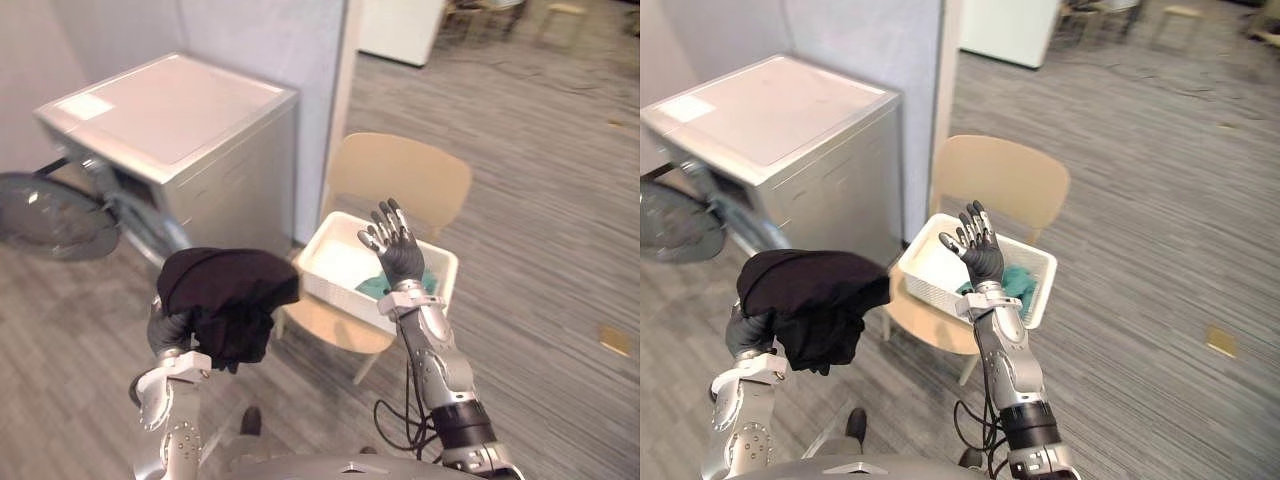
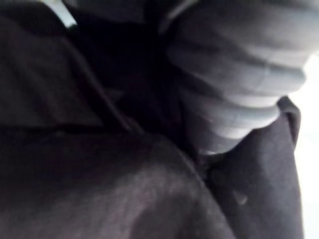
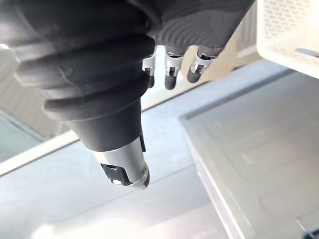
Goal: Pick up the laundry basket with both hands and put the clothes into the washing machine.
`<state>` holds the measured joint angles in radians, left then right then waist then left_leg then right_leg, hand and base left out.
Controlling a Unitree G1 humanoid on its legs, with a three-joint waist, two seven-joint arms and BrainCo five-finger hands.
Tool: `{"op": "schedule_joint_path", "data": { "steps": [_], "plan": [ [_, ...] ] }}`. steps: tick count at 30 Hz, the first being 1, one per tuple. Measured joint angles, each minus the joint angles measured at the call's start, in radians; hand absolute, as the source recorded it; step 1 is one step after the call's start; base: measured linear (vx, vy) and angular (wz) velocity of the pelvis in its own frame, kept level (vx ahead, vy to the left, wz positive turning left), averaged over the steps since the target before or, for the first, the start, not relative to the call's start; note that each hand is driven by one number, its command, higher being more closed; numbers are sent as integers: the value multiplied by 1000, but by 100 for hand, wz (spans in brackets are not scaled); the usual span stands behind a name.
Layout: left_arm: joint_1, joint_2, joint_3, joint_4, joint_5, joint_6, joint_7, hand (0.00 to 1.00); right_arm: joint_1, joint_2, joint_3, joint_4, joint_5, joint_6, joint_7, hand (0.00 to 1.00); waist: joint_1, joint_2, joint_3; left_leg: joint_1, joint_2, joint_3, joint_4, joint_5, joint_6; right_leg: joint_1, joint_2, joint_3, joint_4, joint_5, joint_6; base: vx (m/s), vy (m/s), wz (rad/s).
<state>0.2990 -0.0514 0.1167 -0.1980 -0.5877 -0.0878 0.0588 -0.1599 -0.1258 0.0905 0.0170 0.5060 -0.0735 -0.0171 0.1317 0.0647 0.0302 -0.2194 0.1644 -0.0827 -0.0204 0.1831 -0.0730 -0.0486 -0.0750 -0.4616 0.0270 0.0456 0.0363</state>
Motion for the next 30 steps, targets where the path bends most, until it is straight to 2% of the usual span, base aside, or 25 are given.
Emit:
{"op": "schedule_joint_path", "data": {
  "steps": [1,2,3,4,5,6,7,8,9,10,11,12,13,15,18,19,20,21,22,23,24,25,26,29,30],
  "plan": [
    [-3,0,-1,-6,0,0,-1,100,-2,1,-11,0,-8,1,-7,0,0,-6,0,-14,9,72,-7,-52,60,-1,-8,-30,-5,6,3,-209,-104,203],
    [-17,2,3,-10,-2,-4,0,100,-5,9,-43,-3,-24,-3,-13,0,-8,-43,10,-87,22,257,104,-155,176,-10,-61,-114,-7,10,-8,-176,-10,193],
    [-10,4,3,-11,-13,-9,-2,100,-14,-6,-70,6,-42,-6,-16,0,11,-46,27,-140,69,408,364,-184,203,-20,-102,-178,39,-2,-13,-141,33,175],
    [3,3,3,-11,-19,-9,-1,100,-9,-9,-73,4,-42,-5,-16,0,16,-40,25,-136,97,468,468,-194,219,-20,-110,-192,64,-2,-12,-66,80,120],
    [25,-4,12,-12,-19,-9,-1,100,11,-8,-76,-10,-42,-8,-16,0,13,-19,20,-90,132,566,558,-223,216,-9,-114,-230,103,-18,-2,-23,69,147],
    [25,-4,-4,-12,-18,-7,-3,100,27,-13,-106,-25,-43,-11,-17,0,-12,0,32,-92,104,606,498,-192,222,-15,-124,-273,156,-71,-9,-124,82,179],
    [12,-3,-2,-14,-18,-7,-8,100,35,-6,-121,-24,-43,-11,-17,0,-28,-20,33,-85,60,590,409,-148,178,-25,-135,-261,152,-96,-8,-159,85,224],
    [-3,3,-5,-17,-18,-5,-12,100,56,14,-158,-28,-48,-10,-16,0,-42,-56,46,-47,41,635,398,-214,210,-15,-183,-324,148,-68,-4,-210,57,169],
    [8,2,-2,-16,-17,-2,-13,100,84,40,-173,-35,-78,-8,-17,0,-26,-57,49,-1,120,732,558,-333,222,-3,-183,-352,149,-59,-5,-125,27,142],
    [15,1,-1,-15,-17,1,-13,100,107,47,-177,-48,-83,-9,-17,0,-32,-58,51,38,149,764,576,-359,189,8,-183,-378,146,-56,-3,-130,29,104],
    [18,-2,-5,-10,-17,3,-13,100,139,62,-185,-65,-86,-9,-17,0,-51,-45,47,74,172,778,555,-385,120,19,-181,-420,141,-47,9,-120,126,138],
    [9,-3,-24,-7,-16,14,-14,100,168,78,-212,-72,-116,-7,-19,0,-71,-35,43,80,149,793,498,-411,75,29,-192,-476,119,-20,14,-208,267,145],
    [14,-6,-35,-8,-16,15,-16,100,194,109,-228,-81,-124,-5,-27,0,-73,-47,49,65,116,793,468,-410,76,33,-202,-503,79,19,9,-181,241,106],
    [33,-9,-38,-6,-15,27,-17,100,242,160,-248,-96,-161,-4,-34,0,-83,-47,52,36,76,773,467,-420,92,48,-208,-535,26,80,7,-150,239,59],
    [54,-25,-40,-3,-15,29,-19,100,303,179,-286,-96,-169,13,-47,0,-84,-36,59,27,27,714,472,-442,115,55,-256,-539,65,105,9,-130,280,35],
    [55,-28,-51,10,-15,28,-21,100,329,179,-311,-96,-186,13,-52,0,-95,-24,65,28,2,675,461,-459,109,52,-294,-517,132,101,3,-121,336,83],
    [55,-26,-74,39,-15,29,-22,100,368,184,-354,-99,-198,14,-54,0,-122,-15,78,32,-58,597,423,-468,115,31,-363,-405,274,72,-81,-93,399,165],
    [41,-23,-113,56,-15,29,-21,100,425,184,-394,-101,-199,18,-54,0,-171,-15,86,42,-109,515,390,-455,144,-45,-386,-153,432,16,-206,-42,311,186],
    [40,-20,-132,57,-15,29,-21,100,451,185,-407,-103,-199,19,-54,0,-191,-15,92,44,-125,475,378,-446,151,-69,-357,-14,488,-40,-200,9,193,206],
    [48,-8,-172,57,-15,29,-22,100,526,197,-416,-134,-199,30,-54,0,-211,-27,103,63,-157,418,335,-431,155,-119,-252,234,580,-153,-81,29,90,168],
    [61,6,-204,57,-15,29,-24,100,579,209,-416,-153,-200,32,-53,0,-219,-40,111,88,-177,410,281,-415,151,-157,-176,334,625,-219,-35,31,50,149],
    [69,12,-214,56,-15,29,-28,100,593,212,-414,-152,-202,33,-52,0,-224,-48,110,100,-186,410,255,-403,153,-172,-150,344,625,-239,-25,72,2,102],
    [74,17,-228,56,-15,29,-31,100,599,216,-410,-142,-216,34,-52,0,-228,-69,113,117,-197,412,222,-397,153,-202,-108,319,608,-264,-22,97,-31,74],
    [77,19,-255,56,-15,29,-31,100,594,214,-403,-73,-237,34,-52,0,-217,-57,122,152,-200,412,164,-398,151,-261,-38,206,532,-273,-33,115,-13,39],
    [76,22,-260,54,-15,29,-31,100,586,213,-392,-28,-236,36,-52,0,-218,-58,118,185,-213,414,134,-399,144,-271,-23,166,454,-262,-52,253,-16,51]
  ]
}}
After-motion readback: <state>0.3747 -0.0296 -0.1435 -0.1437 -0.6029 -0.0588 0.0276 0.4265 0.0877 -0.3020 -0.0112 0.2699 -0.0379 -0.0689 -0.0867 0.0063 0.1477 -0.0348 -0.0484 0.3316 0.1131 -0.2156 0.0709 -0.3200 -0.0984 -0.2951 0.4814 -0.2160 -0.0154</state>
